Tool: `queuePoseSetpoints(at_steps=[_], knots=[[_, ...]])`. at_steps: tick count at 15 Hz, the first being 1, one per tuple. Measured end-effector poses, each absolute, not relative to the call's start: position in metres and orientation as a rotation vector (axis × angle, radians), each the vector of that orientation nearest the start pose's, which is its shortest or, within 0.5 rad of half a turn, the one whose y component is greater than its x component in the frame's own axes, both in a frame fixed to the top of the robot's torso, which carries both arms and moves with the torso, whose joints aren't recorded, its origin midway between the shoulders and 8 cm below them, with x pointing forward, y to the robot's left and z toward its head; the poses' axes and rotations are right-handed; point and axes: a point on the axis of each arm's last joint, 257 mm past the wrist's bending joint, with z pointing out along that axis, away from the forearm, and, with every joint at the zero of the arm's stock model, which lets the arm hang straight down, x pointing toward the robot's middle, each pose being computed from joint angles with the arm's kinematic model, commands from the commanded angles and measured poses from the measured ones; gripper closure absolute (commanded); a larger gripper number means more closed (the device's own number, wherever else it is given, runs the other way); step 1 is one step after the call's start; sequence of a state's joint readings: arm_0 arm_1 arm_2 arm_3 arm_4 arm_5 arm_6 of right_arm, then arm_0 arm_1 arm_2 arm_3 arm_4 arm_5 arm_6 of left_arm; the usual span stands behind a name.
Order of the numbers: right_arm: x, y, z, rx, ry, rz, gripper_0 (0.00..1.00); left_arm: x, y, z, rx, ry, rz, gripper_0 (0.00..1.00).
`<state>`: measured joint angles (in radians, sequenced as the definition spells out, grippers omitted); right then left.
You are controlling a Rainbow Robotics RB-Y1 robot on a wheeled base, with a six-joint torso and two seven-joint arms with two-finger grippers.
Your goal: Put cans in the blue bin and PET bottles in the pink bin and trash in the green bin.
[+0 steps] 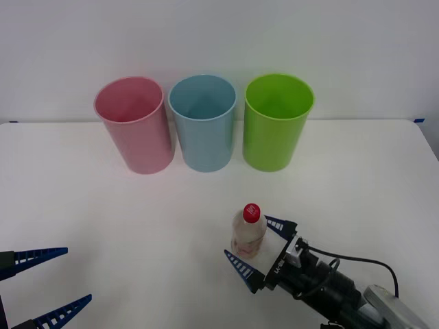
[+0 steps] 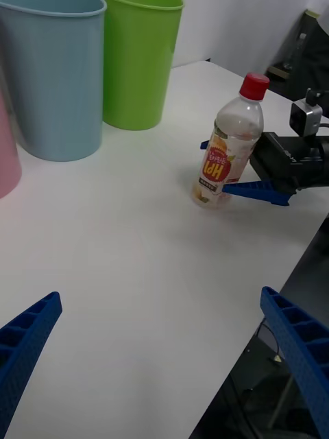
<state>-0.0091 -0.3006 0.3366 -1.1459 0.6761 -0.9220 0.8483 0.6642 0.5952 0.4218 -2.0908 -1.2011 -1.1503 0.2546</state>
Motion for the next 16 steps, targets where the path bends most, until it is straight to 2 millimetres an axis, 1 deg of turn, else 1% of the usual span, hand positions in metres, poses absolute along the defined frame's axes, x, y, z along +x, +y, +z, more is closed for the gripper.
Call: queuePoseSetpoints(at_steps=[11, 12, 13, 14, 16], knots=[[0.3951, -0.0530, -0.3120, -0.761, 1.318, 0.655, 0.00, 0.2584, 0.2655, -0.2070, 0.803, 1.807, -0.608, 0.00], [0.3955, -0.0528, -0.3115, -0.762, 1.316, 0.654, 0.57, 0.2584, 0.2655, -0.2070, 0.803, 1.807, -0.608, 0.00], [0.3960, -0.0527, -0.3110, -0.761, 1.316, 0.656, 0.94, 0.2584, 0.2655, -0.2070, 0.803, 1.807, -0.608, 0.00], [0.3962, -0.0529, -0.3106, -0.758, 1.316, 0.657, 0.99, 0.2584, 0.2655, -0.2070, 0.803, 1.807, -0.608, 0.00], [0.3968, -0.0532, -0.3097, -0.757, 1.312, 0.652, 1.00, 0.2584, 0.2655, -0.2070, 0.803, 1.807, -0.608, 0.00]])
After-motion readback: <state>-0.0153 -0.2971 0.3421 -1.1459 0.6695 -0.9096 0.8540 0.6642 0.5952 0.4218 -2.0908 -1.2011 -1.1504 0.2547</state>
